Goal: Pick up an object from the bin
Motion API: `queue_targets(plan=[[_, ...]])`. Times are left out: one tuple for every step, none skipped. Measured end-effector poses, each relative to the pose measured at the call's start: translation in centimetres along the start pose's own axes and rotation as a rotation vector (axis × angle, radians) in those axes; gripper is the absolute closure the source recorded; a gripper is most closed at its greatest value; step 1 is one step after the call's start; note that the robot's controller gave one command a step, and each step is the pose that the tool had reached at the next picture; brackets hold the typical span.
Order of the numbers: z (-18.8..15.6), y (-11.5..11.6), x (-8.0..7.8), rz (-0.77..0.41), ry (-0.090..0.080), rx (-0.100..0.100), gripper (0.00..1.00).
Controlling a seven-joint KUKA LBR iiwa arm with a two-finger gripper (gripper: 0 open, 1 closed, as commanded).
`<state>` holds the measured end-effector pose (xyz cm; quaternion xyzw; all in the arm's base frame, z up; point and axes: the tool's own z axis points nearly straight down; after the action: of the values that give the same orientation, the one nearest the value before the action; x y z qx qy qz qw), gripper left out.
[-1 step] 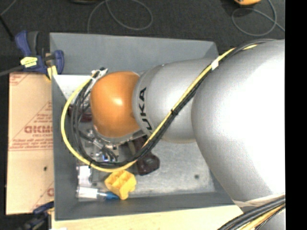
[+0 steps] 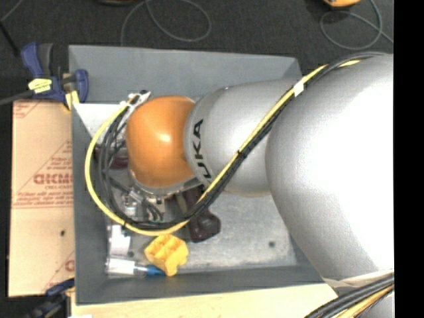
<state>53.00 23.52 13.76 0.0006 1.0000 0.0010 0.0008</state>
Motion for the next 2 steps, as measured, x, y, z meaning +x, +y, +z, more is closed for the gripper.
queue_targets(plan=[[0.0, 0.0, 0.0, 0.001, 0.000, 0.000, 1.00], [0.5, -1.6, 1.3, 0.048, -0.007, -0.005, 1.00]])
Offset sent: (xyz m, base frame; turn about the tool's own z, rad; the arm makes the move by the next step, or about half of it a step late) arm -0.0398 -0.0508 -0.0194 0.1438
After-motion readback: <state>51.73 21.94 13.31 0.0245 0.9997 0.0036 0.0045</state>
